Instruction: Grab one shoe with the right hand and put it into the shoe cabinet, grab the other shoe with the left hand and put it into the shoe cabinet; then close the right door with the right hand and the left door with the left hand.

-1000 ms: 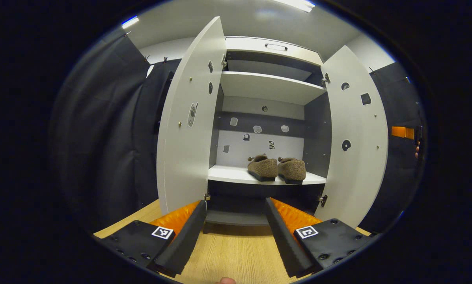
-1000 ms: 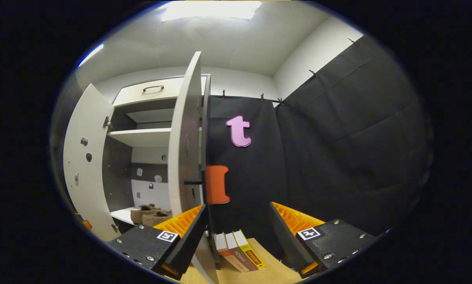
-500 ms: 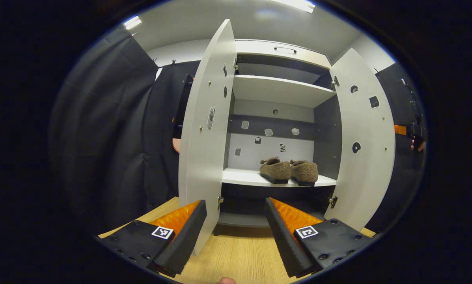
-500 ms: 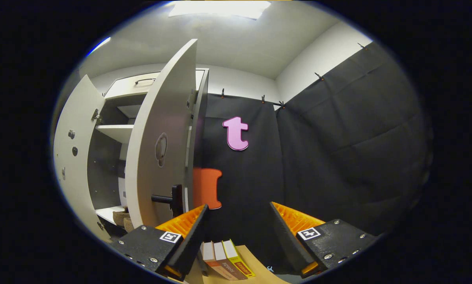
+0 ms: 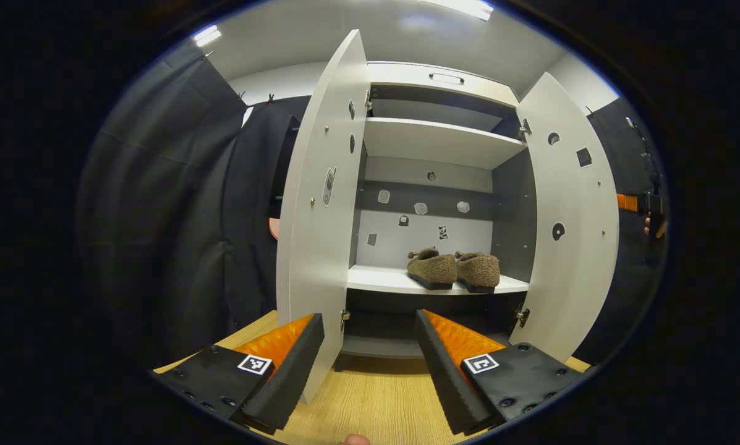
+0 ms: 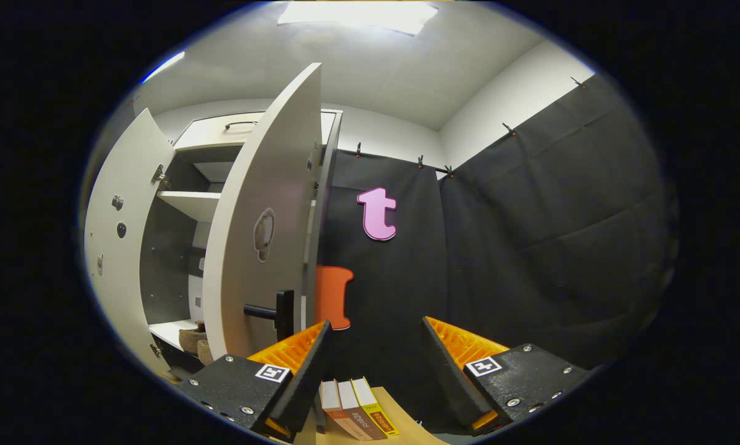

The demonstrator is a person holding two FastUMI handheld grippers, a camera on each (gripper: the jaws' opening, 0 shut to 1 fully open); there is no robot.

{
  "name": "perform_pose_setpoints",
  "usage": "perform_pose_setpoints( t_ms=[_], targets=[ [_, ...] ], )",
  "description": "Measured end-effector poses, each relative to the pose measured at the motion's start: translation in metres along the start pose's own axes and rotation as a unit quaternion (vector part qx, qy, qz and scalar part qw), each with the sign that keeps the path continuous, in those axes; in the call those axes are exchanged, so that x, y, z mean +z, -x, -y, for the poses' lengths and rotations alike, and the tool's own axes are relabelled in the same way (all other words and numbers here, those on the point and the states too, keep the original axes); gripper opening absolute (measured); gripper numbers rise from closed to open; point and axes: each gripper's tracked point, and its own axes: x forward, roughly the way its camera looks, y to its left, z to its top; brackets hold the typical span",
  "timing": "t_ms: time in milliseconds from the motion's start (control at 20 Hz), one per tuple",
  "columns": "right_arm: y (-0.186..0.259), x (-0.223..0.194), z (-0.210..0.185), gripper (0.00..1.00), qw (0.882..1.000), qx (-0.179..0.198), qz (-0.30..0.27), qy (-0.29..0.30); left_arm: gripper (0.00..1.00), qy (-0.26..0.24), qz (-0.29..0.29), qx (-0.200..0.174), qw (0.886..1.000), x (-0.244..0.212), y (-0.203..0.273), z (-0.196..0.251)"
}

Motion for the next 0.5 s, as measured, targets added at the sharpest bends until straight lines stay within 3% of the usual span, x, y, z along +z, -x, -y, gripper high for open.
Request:
perform_pose_setpoints(
  t_ms=[400,500],
  targets=[
    [0.005,0.001,-0.092,0.88,0.996,0.090,-0.003,-0.020,0.97,0.001,-0.003,-0.006,1.000,-0.002,0.001,0.000],
    [0.003,0.001,-0.109,0.88,0.995,0.099,-0.002,-0.020,0.97,-0.002,0.000,-0.006,1.000,0.000,0.002,0.000]
  ],
)
